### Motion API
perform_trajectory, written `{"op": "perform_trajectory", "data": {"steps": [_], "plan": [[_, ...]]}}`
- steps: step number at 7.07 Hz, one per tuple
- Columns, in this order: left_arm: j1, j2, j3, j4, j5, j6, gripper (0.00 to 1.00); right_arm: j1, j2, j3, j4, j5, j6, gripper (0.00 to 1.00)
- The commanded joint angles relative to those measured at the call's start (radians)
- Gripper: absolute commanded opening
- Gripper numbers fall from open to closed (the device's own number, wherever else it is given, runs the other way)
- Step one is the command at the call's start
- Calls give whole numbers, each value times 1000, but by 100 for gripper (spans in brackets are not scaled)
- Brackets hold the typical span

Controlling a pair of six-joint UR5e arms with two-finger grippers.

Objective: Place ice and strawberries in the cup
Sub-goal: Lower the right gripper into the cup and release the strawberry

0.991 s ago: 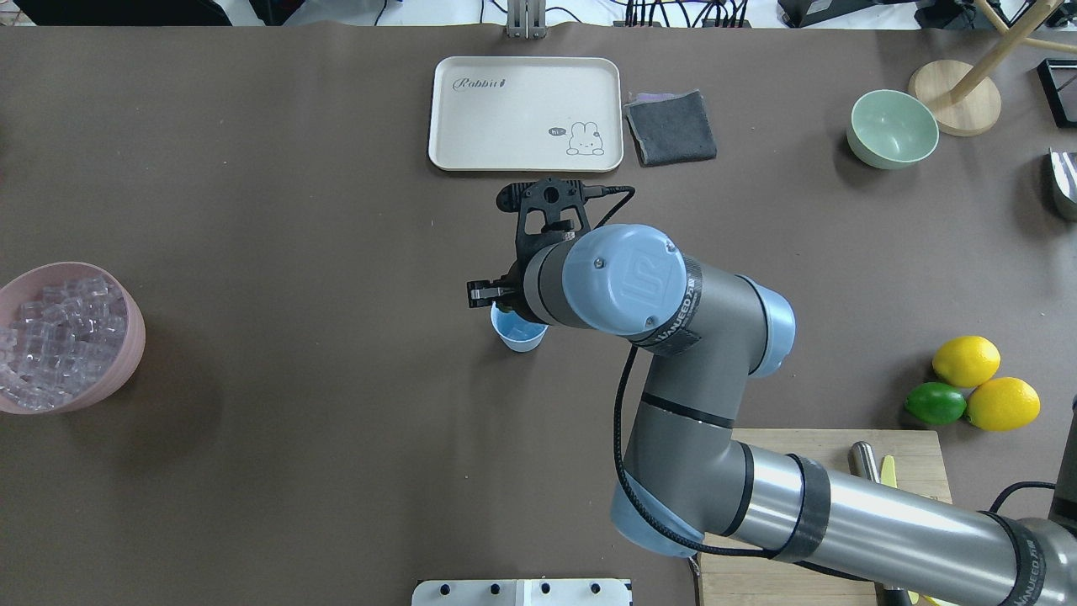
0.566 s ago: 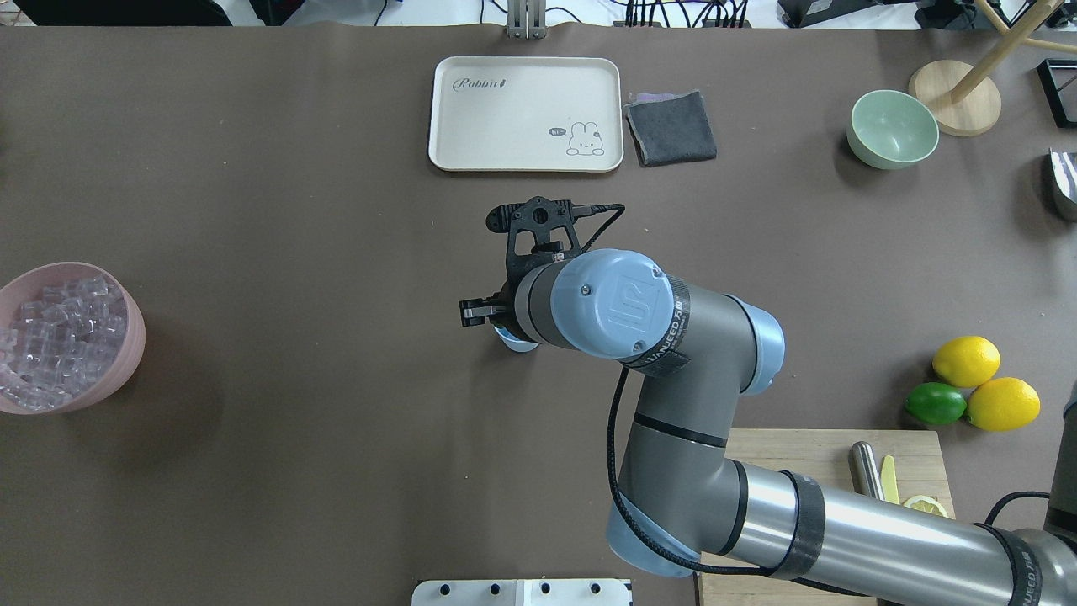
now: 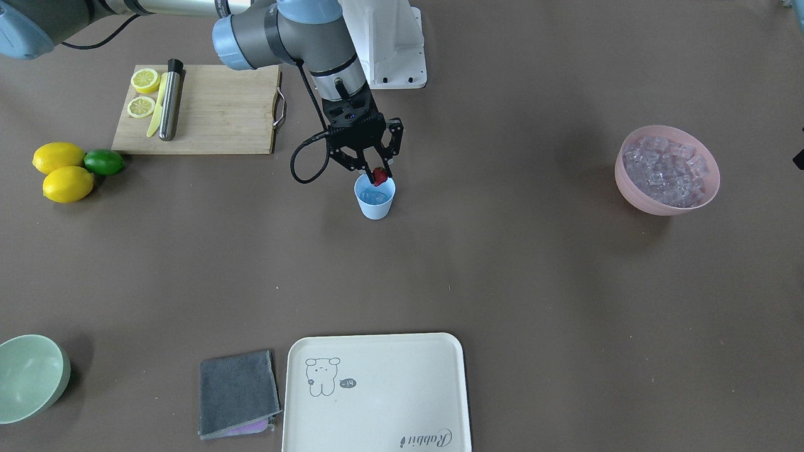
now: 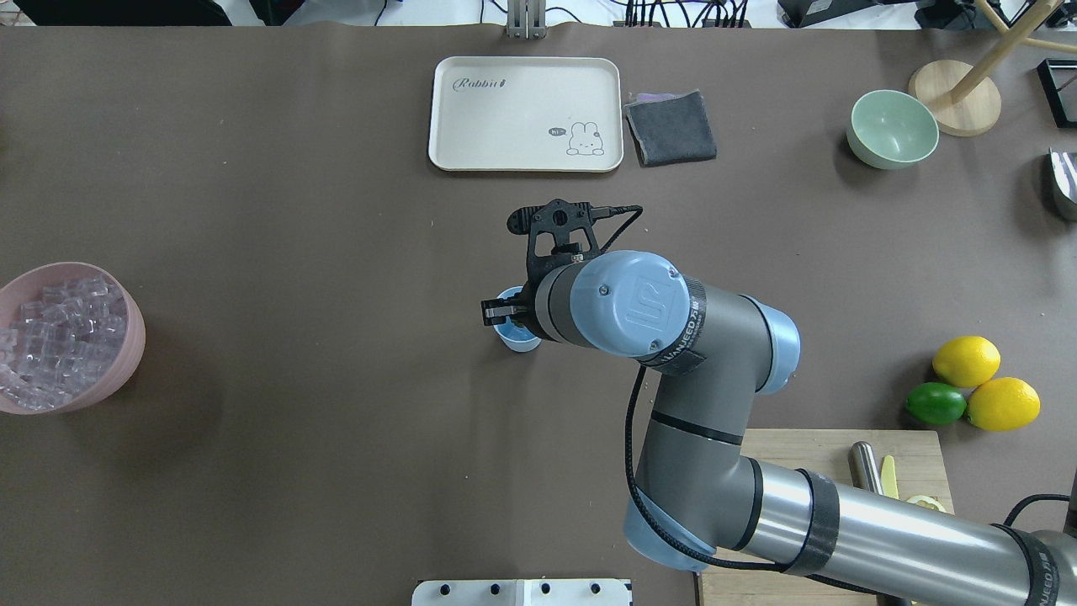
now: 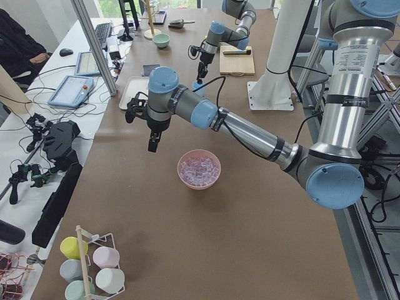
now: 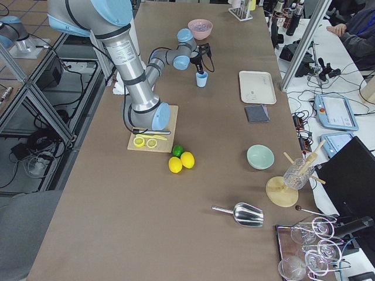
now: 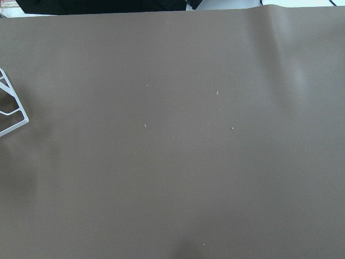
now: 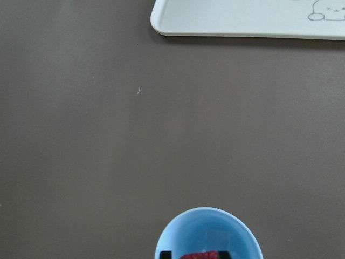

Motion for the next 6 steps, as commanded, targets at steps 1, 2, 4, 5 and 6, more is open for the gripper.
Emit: {"op": "perform_trajectory", "data": {"steps": [1,2,4,5,6], "plan": [[0,1,1,0,0,2,97,2,-9,6,-3,2,10,99],[0,1,3,0,0,2,97,3,-9,8,-6,6,11,100],[0,-2,7,2,0,2,97,31,-5,17,-17,28,13,100],[0,-4,7,3,0,2,97,91,-5,52,-20,81,1,100],[0,-2,3,2,0,2,97,124,-14,66,-25,91,-49,100]]}}
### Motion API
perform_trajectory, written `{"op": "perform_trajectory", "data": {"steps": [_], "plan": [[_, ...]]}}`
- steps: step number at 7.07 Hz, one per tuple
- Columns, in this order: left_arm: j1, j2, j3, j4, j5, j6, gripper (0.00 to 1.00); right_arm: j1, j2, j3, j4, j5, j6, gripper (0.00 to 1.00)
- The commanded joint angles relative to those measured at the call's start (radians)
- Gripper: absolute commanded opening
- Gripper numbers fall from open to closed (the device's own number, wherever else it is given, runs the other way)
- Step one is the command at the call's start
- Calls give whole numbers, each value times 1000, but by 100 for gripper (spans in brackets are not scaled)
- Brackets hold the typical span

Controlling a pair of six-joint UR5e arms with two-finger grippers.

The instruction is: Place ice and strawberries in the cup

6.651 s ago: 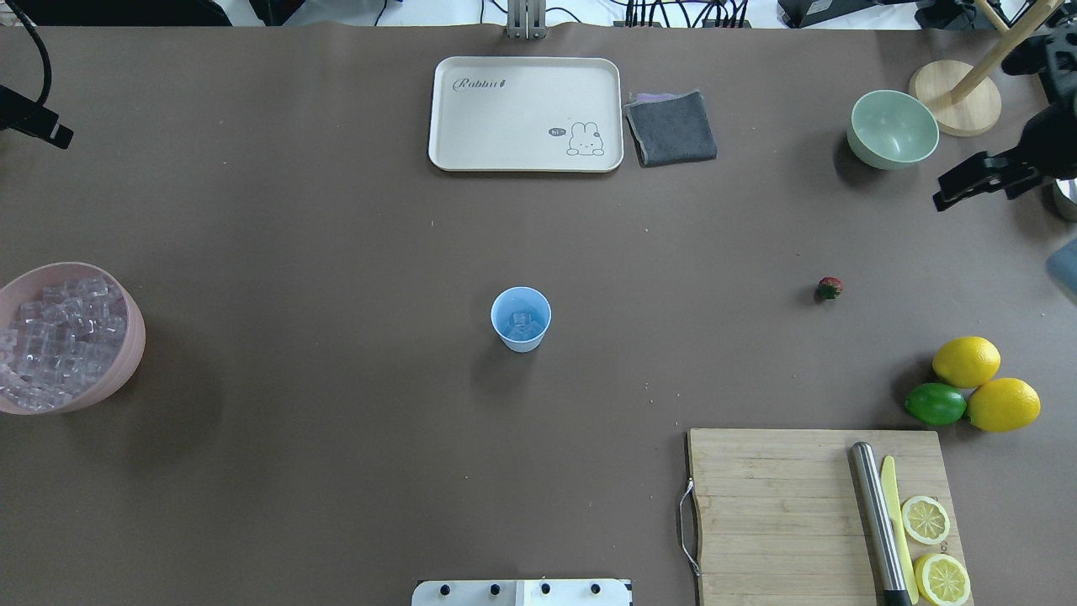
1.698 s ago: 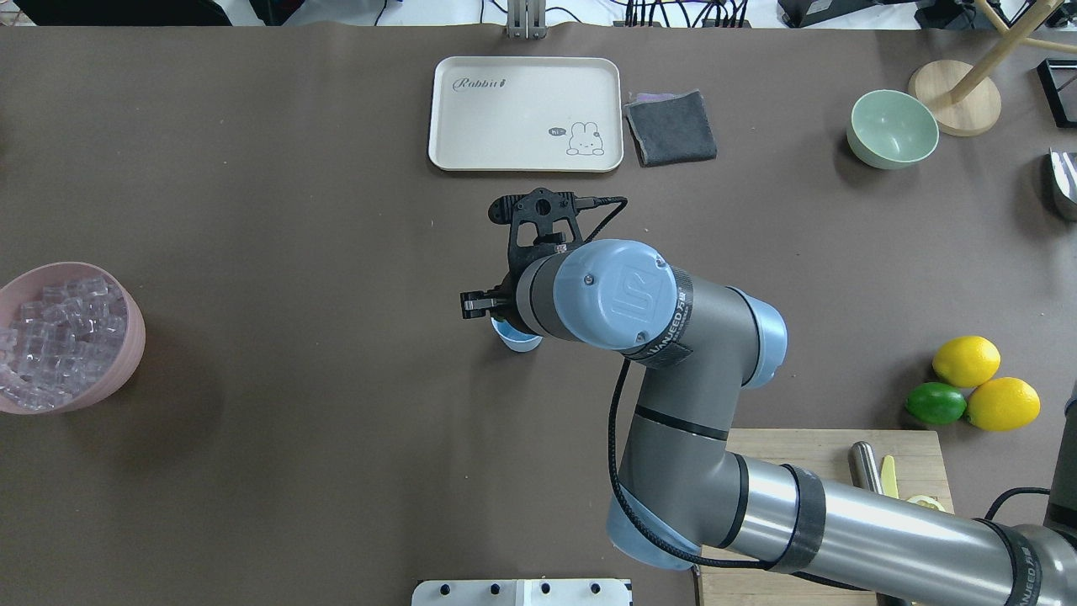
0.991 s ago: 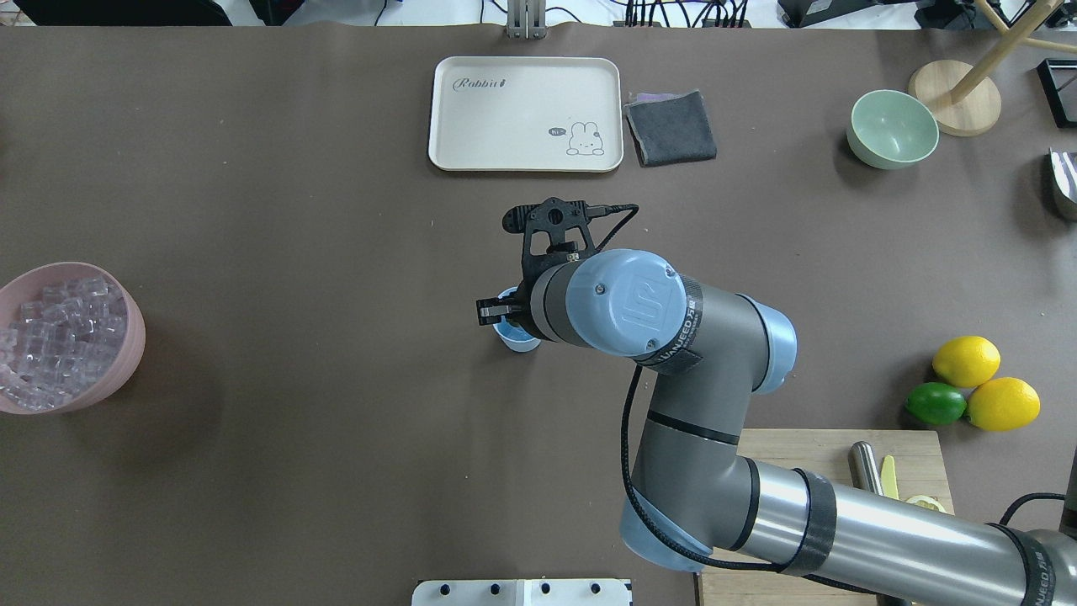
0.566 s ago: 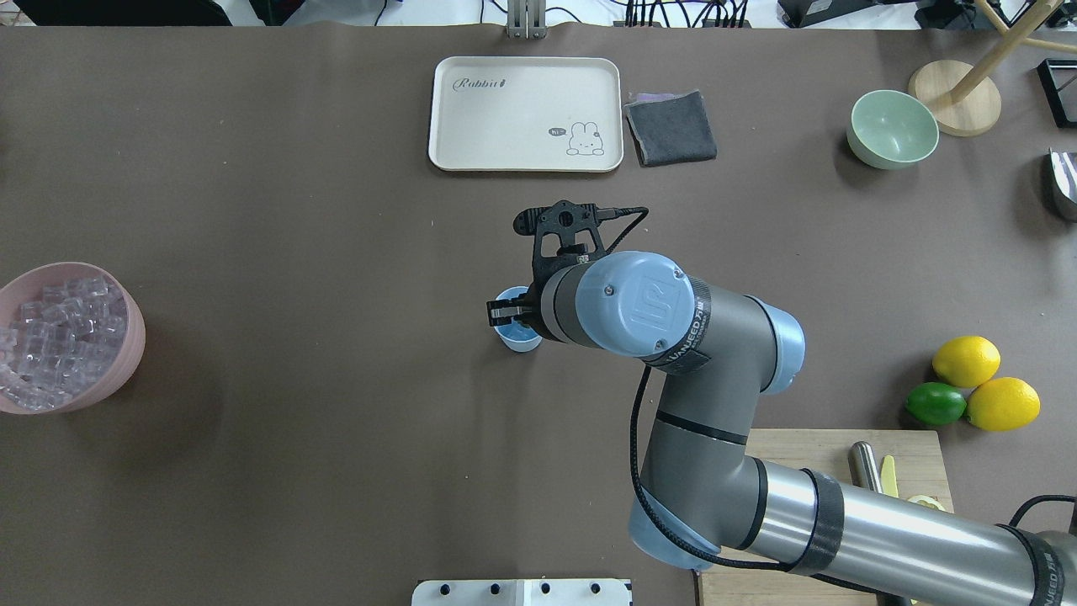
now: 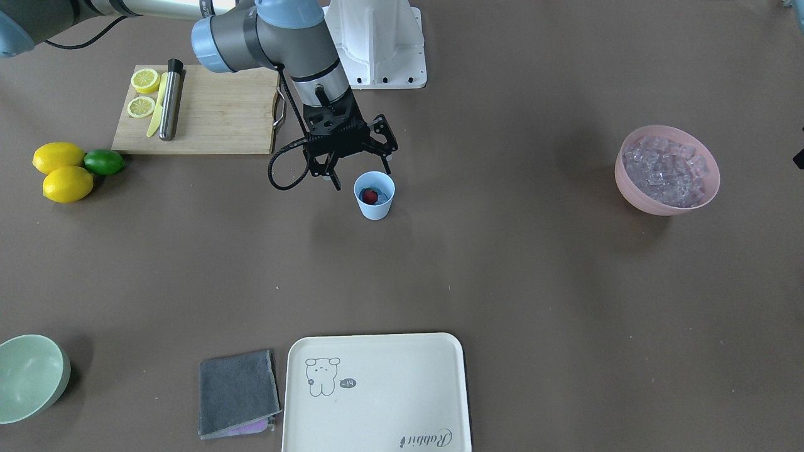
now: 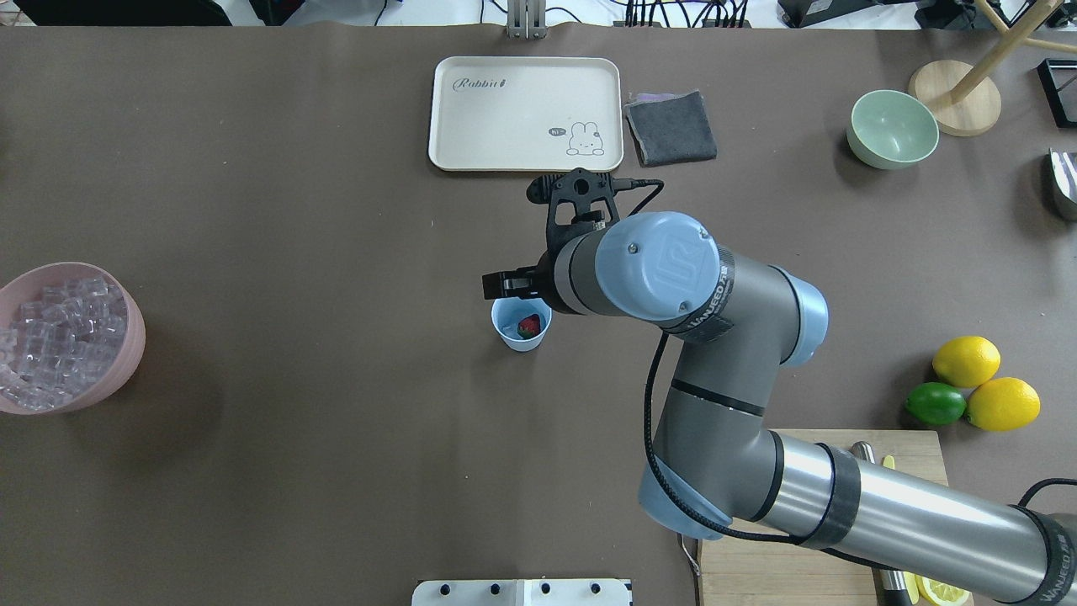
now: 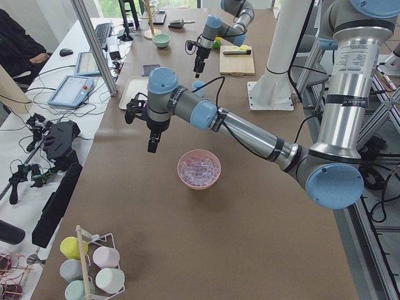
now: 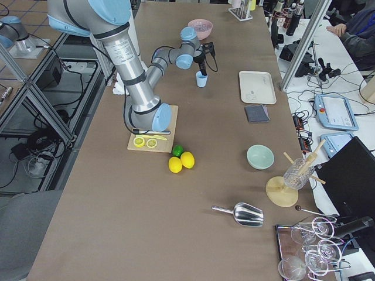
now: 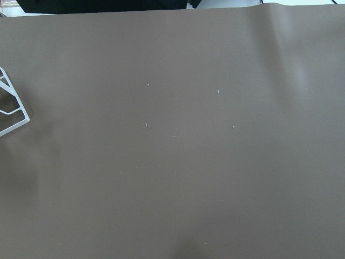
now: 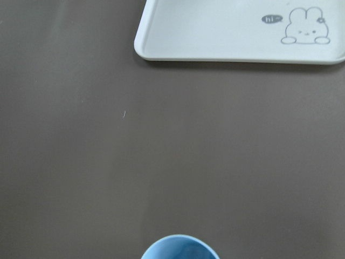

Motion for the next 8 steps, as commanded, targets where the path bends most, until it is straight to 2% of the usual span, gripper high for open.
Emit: {"op": "perform_trajectory", "data": {"steps": [1,2,4,5,6,7,8], "plan": [[2,-1,-1,-1,0,0,97,99,-25,18,-3,14,-59,100],[2,-7,3,1,0,0,97,173,-55,21,-9,37,-62,100],[3,-10,11,-1,0,2,97,381,-136,60,-131,242,-179,100],[3,-9,19,-1,0,5,97,490,-199,99,-215,337,-387,100],[3,2,29,1,0,50,97,617,-267,132,-371,405,-582,100],[-1,6,70,5,5,140,97,693,-325,158,-512,383,-754,100],[-50,5,124,9,3,238,97,800,-363,152,-574,385,-913,100]]}}
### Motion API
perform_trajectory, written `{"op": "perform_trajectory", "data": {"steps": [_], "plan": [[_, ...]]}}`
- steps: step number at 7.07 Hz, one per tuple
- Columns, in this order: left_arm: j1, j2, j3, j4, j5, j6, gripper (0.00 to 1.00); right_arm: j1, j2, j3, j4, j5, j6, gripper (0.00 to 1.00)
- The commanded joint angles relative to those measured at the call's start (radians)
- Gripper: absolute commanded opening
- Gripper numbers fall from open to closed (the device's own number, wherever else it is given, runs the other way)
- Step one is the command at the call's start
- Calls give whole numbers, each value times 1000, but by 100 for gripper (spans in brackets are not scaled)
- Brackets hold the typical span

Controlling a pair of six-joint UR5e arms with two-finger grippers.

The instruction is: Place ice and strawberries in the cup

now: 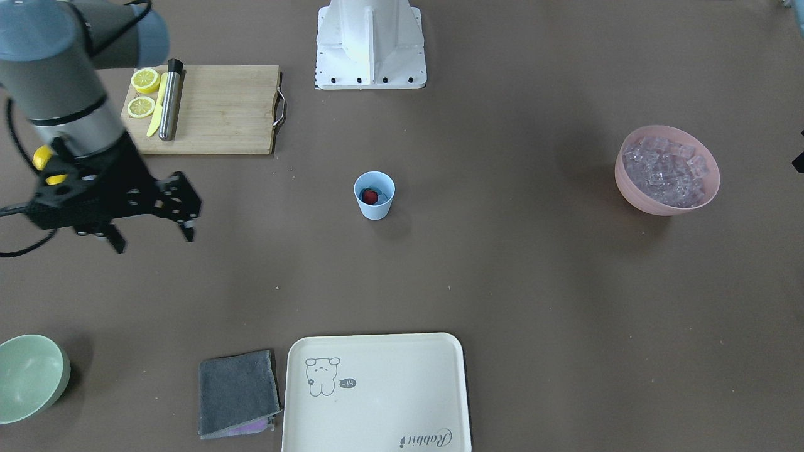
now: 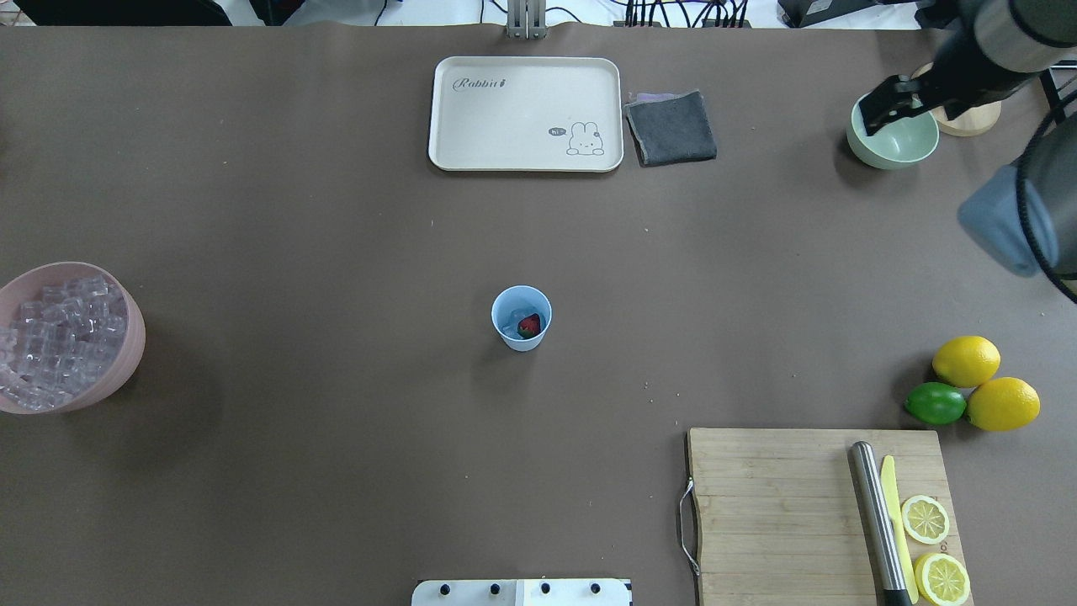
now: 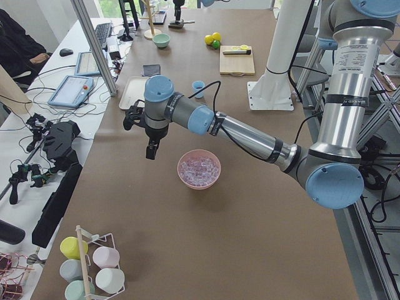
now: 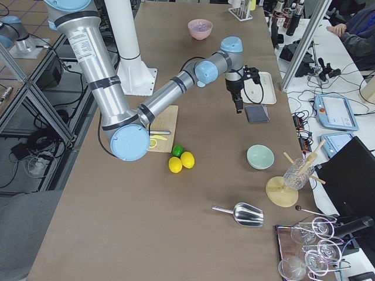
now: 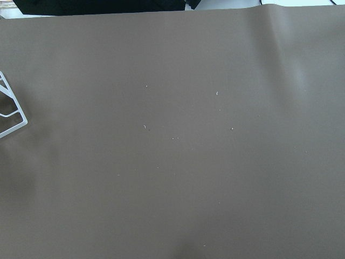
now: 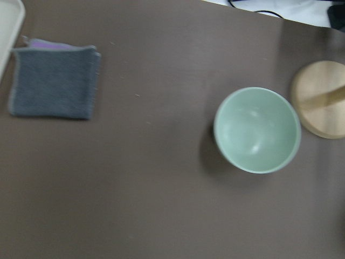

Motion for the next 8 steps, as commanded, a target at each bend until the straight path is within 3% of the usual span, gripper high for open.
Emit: {"op": "perform_trajectory", "data": {"steps": [1,2,4,8], "plan": [[-102,0,101,9,2,170,97,221,-72,3,-185,22,-296,100],[-158,8,160,6,-1,192,97,266,-77,7,-260,48,-308,100],[-213,46,276,7,-44,314,97,306,-170,10,-268,125,-316,100],[-168,63,271,-4,-79,209,97,384,-298,-4,-268,130,-421,100]]}}
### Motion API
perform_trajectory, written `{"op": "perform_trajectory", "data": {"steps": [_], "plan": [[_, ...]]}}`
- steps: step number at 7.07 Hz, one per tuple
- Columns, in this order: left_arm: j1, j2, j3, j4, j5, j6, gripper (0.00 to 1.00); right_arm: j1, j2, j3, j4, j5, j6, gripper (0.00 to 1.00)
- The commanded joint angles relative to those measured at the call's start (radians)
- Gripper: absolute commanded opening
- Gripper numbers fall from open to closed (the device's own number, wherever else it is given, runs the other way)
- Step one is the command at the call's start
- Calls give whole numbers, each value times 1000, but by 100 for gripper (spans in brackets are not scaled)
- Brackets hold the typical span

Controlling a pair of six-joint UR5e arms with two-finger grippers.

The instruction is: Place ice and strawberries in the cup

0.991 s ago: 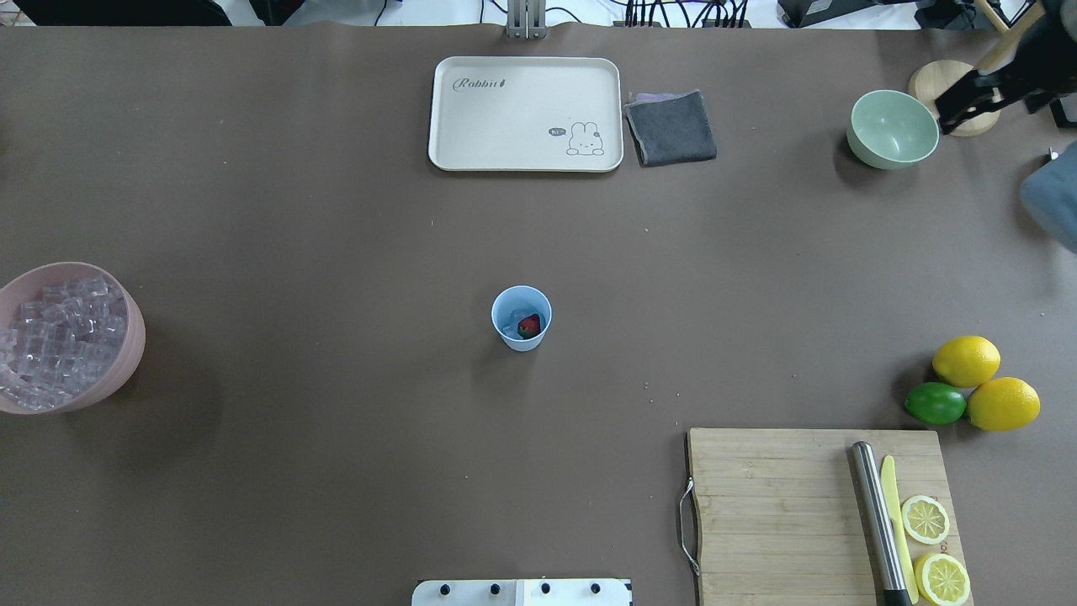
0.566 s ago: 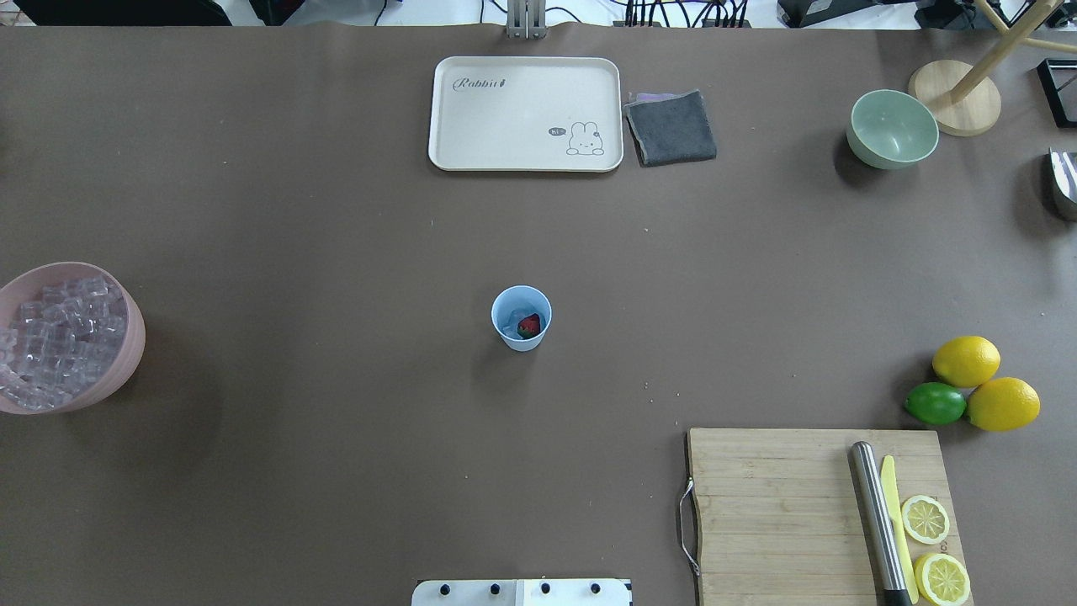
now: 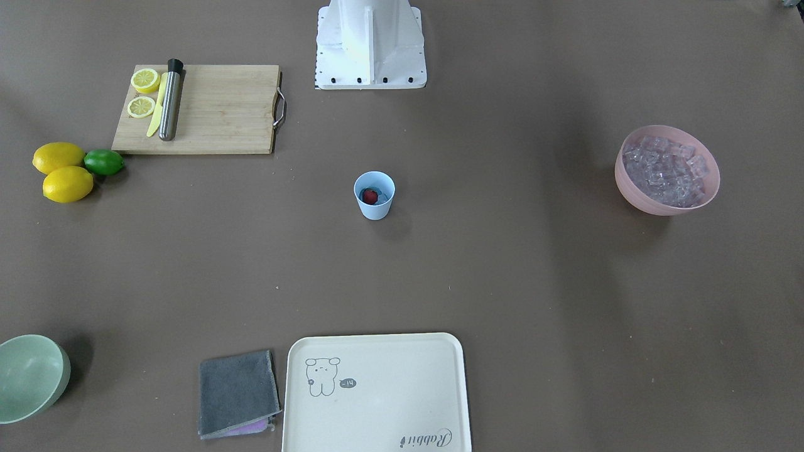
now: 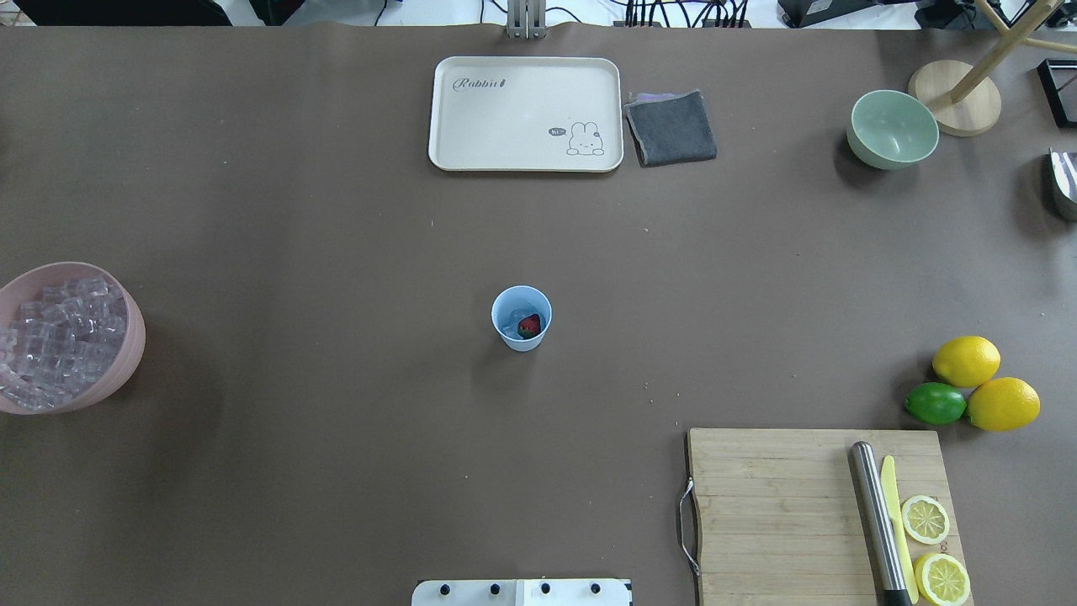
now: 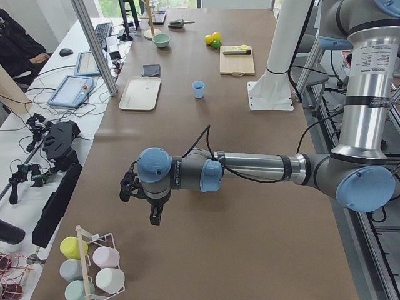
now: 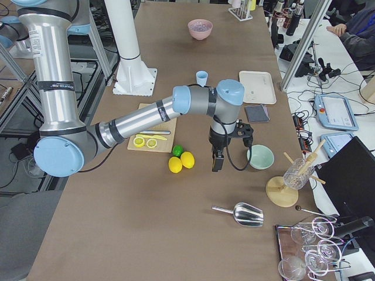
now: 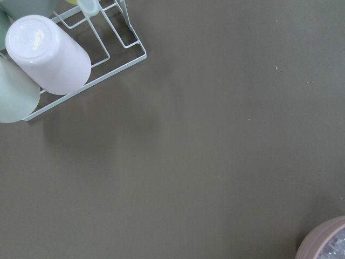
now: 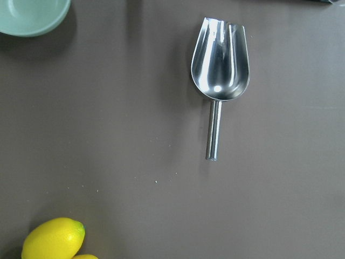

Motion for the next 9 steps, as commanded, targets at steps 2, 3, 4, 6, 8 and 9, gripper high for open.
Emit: {"op": "perform_trajectory", "data": {"steps": [2,3,4,6,8,9], "plan": [[68,-5,0,-6,-1,-37,97,23,-55,-29,6,14,-15,100],[68,-5,0,-6,-1,-33,97,23,-63,-108,135,31,-12,100],[68,-2,0,-6,-1,-33,97,26,-92,-192,313,89,-8,100],[68,4,3,-8,-1,-27,97,33,-90,-196,344,100,-3,100],[65,9,-2,-8,-3,-28,97,35,-95,-196,344,111,-2,100],[65,19,-8,-9,-4,-28,97,38,-96,-200,344,147,-3,100]]}}
